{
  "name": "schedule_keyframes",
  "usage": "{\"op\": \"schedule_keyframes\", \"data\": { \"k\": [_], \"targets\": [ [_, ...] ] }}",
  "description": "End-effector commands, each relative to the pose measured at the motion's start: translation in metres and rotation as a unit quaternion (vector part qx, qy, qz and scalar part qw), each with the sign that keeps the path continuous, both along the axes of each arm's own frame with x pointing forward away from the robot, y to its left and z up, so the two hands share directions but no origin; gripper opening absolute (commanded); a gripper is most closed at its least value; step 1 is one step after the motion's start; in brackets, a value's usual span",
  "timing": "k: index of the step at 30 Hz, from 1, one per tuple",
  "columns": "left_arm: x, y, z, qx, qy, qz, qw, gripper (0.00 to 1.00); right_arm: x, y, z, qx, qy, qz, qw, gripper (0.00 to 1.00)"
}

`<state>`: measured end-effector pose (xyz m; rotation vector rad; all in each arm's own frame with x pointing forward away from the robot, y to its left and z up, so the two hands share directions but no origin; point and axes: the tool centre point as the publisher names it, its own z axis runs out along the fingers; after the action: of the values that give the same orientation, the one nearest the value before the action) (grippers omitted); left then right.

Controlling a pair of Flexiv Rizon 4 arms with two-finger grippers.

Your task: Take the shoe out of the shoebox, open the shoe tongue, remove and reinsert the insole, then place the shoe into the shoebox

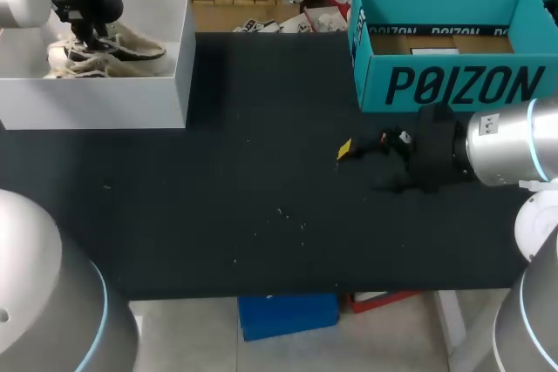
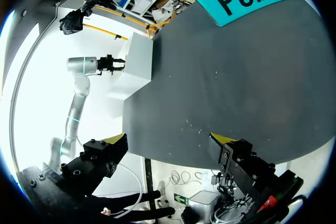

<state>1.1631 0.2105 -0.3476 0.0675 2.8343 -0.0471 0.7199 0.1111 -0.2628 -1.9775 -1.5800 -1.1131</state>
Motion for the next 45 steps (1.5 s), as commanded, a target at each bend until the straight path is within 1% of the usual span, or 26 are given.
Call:
{"op": "schedule_keyframes", "data": {
  "k": [1,4,5,6,8,9,12,15,17,18,21,24,25,30,35,41,45],
  "targets": [
    [-0.031,-0.010,0.039,0.005,-0.005,-0.003,1.000,0.47,0.000,0.000,0.000,0.000,0.000,0.000,1.000,1.00],
    [-0.046,-0.017,0.060,-0.005,-0.007,-0.003,1.000,0.49,0.000,0.000,0.000,0.000,0.000,0.000,1.000,1.00],
    [-0.050,-0.018,0.065,-0.010,-0.006,-0.001,1.000,0.54,0.000,0.000,0.000,0.000,0.000,0.000,1.000,1.00],
    [-0.054,-0.020,0.069,-0.012,-0.006,0.000,1.000,0.61,0.000,0.000,0.000,0.000,0.000,0.000,1.000,1.00],
    [-0.067,-0.025,0.080,-0.023,-0.004,0.003,1.000,0.95,0.000,0.000,0.000,0.000,0.000,0.000,1.000,1.00],
    [-0.072,-0.027,0.085,-0.029,-0.005,0.005,1.000,1.00,0.000,0.000,0.000,0.000,0.000,0.000,1.000,1.00],
    [-0.086,-0.034,0.097,-0.040,-0.008,0.006,0.999,1.00,0.000,0.000,0.000,0.000,0.000,0.000,1.000,1.00],
    [-0.103,-0.043,0.109,-0.056,-0.008,0.014,0.998,1.00,0.000,0.000,0.000,0.000,0.000,0.000,1.000,1.00],
    [-0.120,-0.053,0.117,-0.078,-0.001,0.022,0.997,1.00,0.000,0.000,0.000,0.000,0.000,0.000,1.000,1.00],
    [-0.123,-0.055,0.117,-0.082,0.002,0.022,0.996,1.00,0.000,0.000,0.000,0.000,0.000,0.000,1.000,1.00],
    [-0.146,-0.068,0.122,-0.093,0.011,0.024,0.995,1.00,0.000,0.000,0.000,0.000,0.000,0.000,1.000,1.00],
    [-0.161,-0.078,0.124,-0.096,0.018,0.023,0.995,1.00,0.000,0.000,0.000,0.000,0.000,0.000,1.000,1.00],
    [-0.171,-0.083,0.125,-0.095,0.022,0.021,0.995,1.00,0.000,0.000,0.000,0.000,0.000,0.000,1.000,1.00],
    [-0.201,-0.103,0.124,-0.109,0.037,0.020,0.993,1.00,0.000,0.000,0.000,0.000,0.000,0.000,1.000,1.00],
    [-0.226,-0.121,0.113,-0.121,0.057,0.020,0.991,1.00,0.000,0.000,0.000,0.000,0.000,0.000,1.000,1.00],
    [-0.247,-0.138,0.101,-0.131,0.078,0.016,0.988,1.00,0.000,0.000,0.000,0.000,0.000,0.000,1.000,1.00],
    [-0.255,-0.147,0.099,-0.138,0.085,0.012,0.987,1.00,0.000,0.000,0.000,0.000,0.000,0.000,1.000,1.00]
  ]
}}
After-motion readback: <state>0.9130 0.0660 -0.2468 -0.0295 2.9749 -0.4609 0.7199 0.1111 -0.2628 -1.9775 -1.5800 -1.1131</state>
